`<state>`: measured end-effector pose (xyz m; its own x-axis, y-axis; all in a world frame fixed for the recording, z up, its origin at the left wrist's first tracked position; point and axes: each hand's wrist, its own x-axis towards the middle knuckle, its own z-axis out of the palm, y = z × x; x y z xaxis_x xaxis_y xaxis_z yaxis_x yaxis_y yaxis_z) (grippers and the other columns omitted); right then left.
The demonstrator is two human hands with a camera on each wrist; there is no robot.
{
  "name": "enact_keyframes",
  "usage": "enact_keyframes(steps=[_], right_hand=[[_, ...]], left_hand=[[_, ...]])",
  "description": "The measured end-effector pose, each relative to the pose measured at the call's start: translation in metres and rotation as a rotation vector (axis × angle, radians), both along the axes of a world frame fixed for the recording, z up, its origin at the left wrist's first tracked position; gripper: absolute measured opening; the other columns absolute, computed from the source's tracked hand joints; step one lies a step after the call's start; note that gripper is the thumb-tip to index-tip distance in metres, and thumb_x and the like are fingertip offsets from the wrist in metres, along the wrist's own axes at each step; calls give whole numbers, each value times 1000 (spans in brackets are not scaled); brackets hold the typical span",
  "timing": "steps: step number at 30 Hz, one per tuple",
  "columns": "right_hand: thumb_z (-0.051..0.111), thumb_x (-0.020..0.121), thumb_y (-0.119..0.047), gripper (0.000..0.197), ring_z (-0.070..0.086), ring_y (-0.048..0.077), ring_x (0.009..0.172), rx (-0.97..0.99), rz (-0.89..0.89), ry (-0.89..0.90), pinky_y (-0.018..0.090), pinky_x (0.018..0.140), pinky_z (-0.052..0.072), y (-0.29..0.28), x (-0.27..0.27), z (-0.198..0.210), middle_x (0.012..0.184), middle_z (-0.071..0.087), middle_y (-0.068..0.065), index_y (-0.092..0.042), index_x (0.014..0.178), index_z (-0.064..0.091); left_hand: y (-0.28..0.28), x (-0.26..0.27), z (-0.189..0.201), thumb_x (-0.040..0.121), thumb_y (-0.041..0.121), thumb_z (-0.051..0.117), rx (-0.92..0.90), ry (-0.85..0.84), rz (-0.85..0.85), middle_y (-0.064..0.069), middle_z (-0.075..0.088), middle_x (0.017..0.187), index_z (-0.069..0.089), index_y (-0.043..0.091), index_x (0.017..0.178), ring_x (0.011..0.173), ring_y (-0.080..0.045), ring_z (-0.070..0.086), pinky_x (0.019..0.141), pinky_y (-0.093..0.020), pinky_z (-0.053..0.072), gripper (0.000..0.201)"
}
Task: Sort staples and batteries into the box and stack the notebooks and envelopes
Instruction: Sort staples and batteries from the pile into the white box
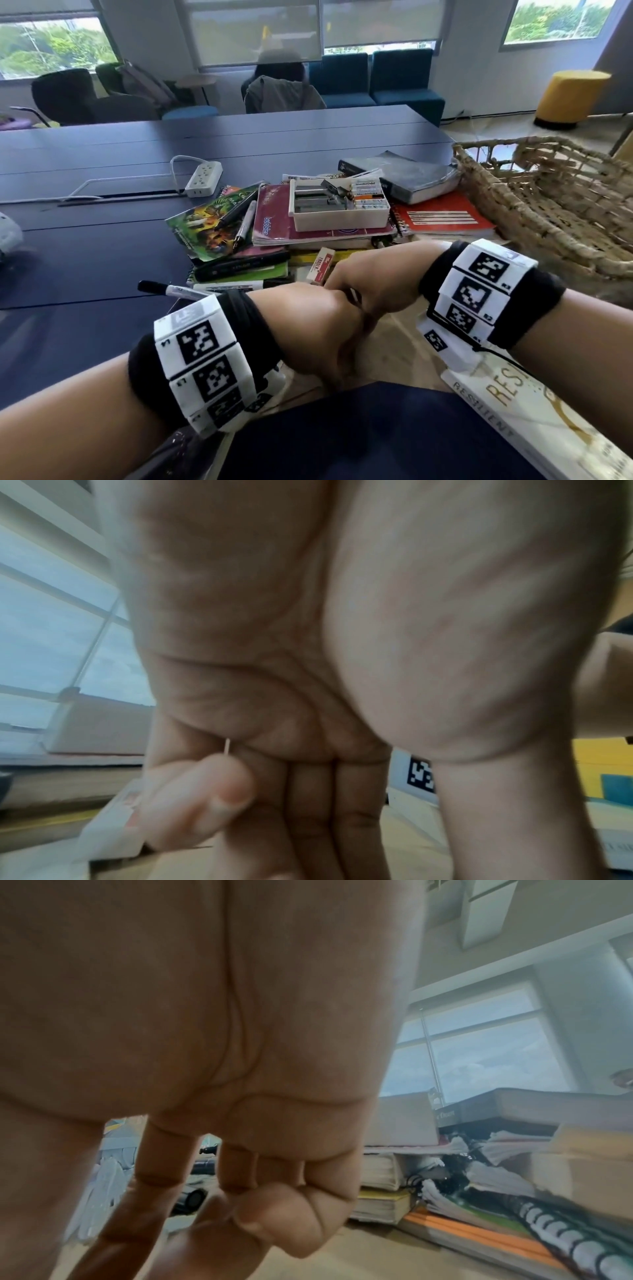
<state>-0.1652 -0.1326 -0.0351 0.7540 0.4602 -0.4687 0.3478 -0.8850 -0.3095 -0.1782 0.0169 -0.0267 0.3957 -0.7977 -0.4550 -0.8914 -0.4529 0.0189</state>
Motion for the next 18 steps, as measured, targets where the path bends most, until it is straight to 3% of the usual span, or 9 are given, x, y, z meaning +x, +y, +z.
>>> enact_keyframes(steps=[7, 11, 15, 18], right_hand=[[83, 83, -20, 42, 62, 18, 105, -48, 46, 5, 41, 95, 52, 0, 8, -6, 114, 71, -4, -24, 122, 69], [83, 83, -18, 39, 65, 11, 97, -14, 19, 45, 42, 92, 55, -4, 11, -6, 105, 73, -10, -29, 118, 72], [84, 82, -23, 36, 65, 10, 92, 1, 11, 22, 36, 85, 55, -9, 12, -7, 100, 74, -11, -31, 116, 74], [83, 82, -21, 31, 62, 9, 89, 4, -2, -55, 28, 77, 49, -13, 14, -6, 99, 72, -10, -26, 111, 73]], left_hand=[[-3, -3, -2, 83, 44, 76, -34, 6, -46, 6, 61, 82, 68, 26, 91, 75, -21, 56, 63, -31, 46, 21], [-8, -6, -2, 86, 38, 73, 21, -31, -96, 8, 44, 73, 68, 23, 101, 74, -20, 51, 65, -33, 51, 22], [-13, -3, -1, 84, 41, 75, 48, 7, -77, 9, 50, 79, 70, 25, 100, 72, -16, 50, 65, -31, 49, 24], [-13, 6, 5, 82, 40, 78, -21, 83, -33, 10, 56, 74, 64, 27, 84, 59, -8, 48, 58, -24, 43, 19]])
